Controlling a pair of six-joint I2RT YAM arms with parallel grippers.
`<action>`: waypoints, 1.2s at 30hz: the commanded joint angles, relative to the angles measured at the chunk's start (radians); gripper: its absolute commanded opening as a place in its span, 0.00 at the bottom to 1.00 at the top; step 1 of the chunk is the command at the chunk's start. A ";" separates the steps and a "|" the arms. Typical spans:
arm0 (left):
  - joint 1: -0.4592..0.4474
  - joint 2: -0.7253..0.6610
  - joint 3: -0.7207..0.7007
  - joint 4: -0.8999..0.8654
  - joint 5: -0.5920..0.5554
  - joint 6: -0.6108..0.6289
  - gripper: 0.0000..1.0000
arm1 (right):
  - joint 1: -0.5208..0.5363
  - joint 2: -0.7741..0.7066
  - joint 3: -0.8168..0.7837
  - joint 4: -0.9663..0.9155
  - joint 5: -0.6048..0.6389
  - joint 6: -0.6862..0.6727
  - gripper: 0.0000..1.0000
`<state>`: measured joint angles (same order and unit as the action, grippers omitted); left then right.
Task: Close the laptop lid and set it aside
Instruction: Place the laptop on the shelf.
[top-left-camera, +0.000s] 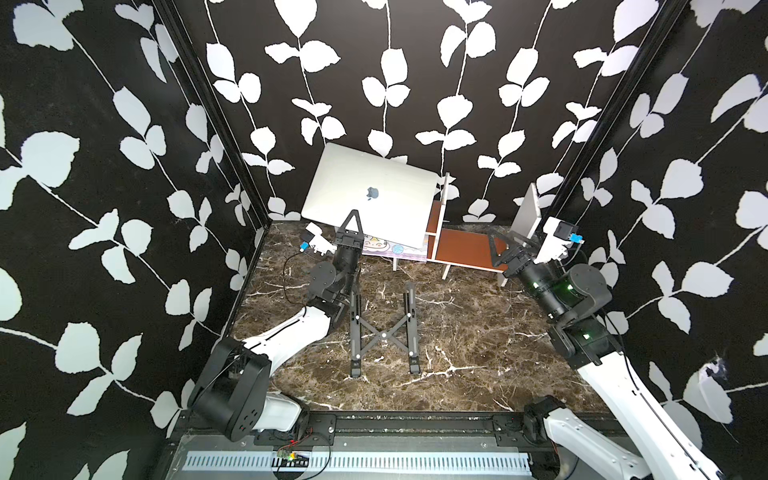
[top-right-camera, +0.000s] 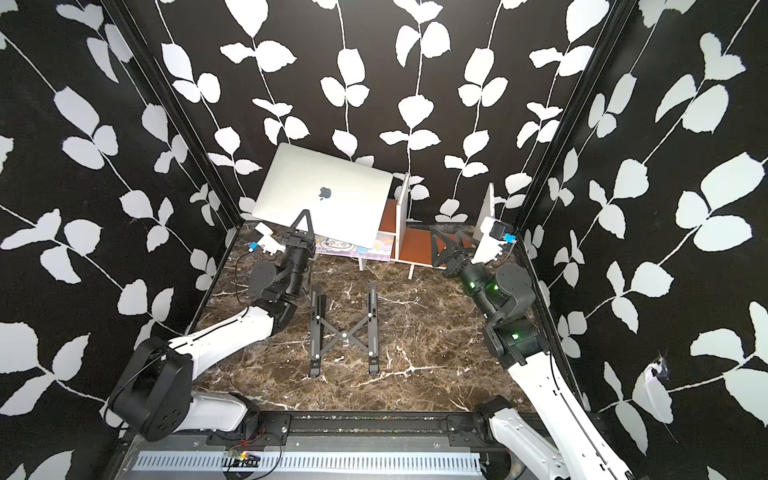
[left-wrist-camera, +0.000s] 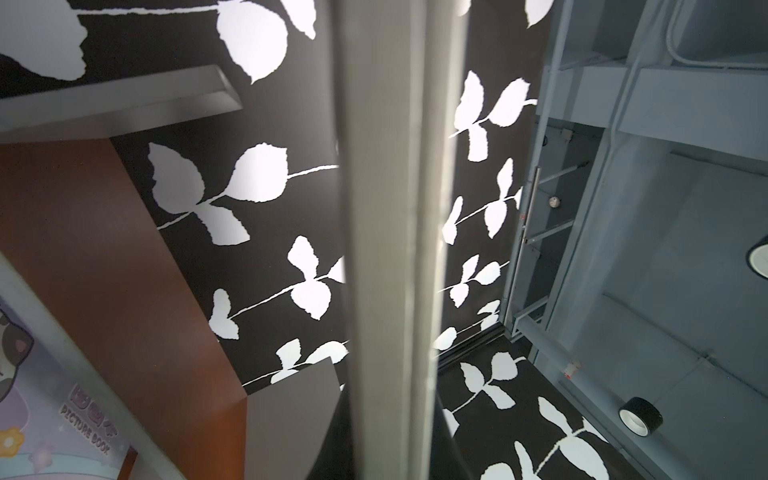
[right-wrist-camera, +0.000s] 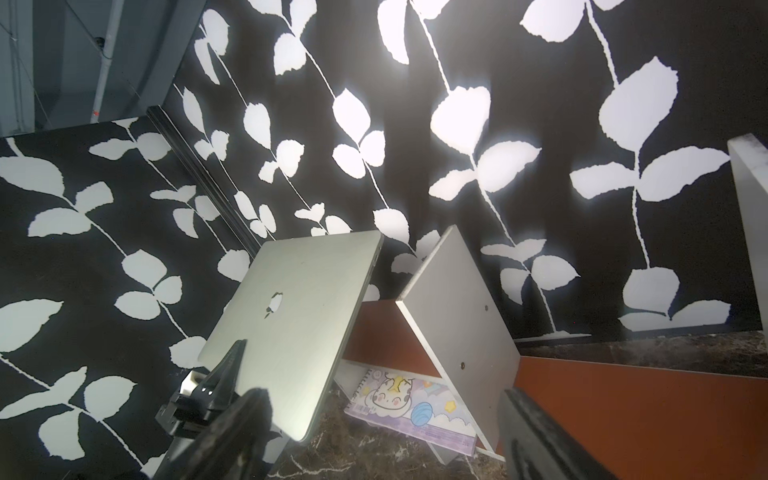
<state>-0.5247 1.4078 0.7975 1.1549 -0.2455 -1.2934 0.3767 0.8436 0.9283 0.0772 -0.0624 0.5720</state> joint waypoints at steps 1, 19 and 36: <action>0.003 -0.025 0.098 0.211 0.008 -0.026 0.00 | -0.006 -0.008 -0.003 0.006 0.007 -0.030 0.87; 0.012 0.099 0.137 0.121 0.015 -0.105 0.00 | -0.033 0.020 0.002 0.027 -0.056 -0.011 0.87; 0.012 0.195 0.178 0.065 0.071 -0.195 0.00 | -0.049 0.051 0.006 0.048 -0.080 0.006 0.87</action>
<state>-0.5087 1.6146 0.9298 1.1091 -0.2031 -1.4071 0.3355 0.8959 0.9287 0.0677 -0.1349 0.5705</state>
